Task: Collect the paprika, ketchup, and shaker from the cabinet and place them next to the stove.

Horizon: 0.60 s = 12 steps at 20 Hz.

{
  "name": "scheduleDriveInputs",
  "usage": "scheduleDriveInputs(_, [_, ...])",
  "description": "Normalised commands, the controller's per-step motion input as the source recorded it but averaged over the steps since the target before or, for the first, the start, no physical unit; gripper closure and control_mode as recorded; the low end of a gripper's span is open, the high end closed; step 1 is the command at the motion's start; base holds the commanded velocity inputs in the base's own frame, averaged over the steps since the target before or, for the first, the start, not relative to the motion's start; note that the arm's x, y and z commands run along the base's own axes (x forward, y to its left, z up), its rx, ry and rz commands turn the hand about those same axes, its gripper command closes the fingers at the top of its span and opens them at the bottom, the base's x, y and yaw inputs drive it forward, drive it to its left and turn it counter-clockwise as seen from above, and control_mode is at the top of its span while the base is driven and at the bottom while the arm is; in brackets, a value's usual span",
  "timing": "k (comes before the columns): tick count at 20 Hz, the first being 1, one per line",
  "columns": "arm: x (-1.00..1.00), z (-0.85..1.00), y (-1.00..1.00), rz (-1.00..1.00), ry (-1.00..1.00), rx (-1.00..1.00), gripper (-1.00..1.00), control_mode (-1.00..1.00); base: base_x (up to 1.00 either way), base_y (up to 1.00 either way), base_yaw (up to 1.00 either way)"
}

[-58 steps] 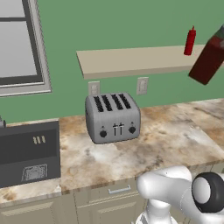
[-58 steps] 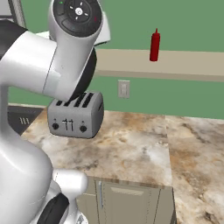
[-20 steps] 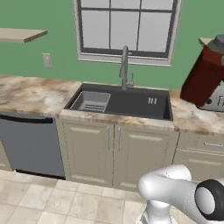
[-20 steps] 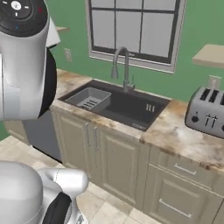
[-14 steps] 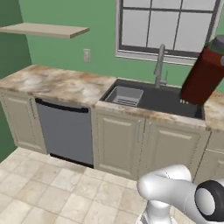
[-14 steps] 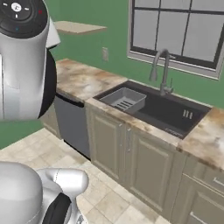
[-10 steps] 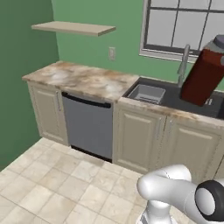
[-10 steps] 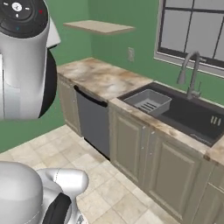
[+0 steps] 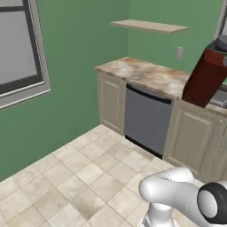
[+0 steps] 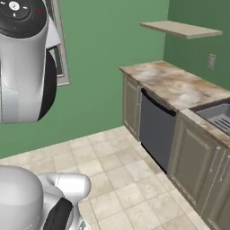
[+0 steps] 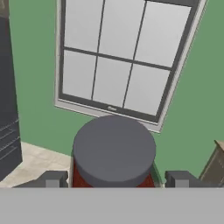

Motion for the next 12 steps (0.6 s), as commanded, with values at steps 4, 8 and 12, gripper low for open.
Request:
scheduleDriveInputs(4, [0.00, 0.00, 0.00, 0.00, 0.00, 0.00, 1.00, 1.00, -0.12, 0.66, 0.54])
scheduleDriveInputs(8, [0.00, 0.00, 0.00, 0.00, 0.00, 0.00, 1.00, 1.00, -0.08, 0.64, 0.54])
scheduleDriveInputs(12, [0.00, 0.00, 0.00, 0.00, 0.00, 0.00, 1.00, 1.00, -0.23, 0.49, 0.52])
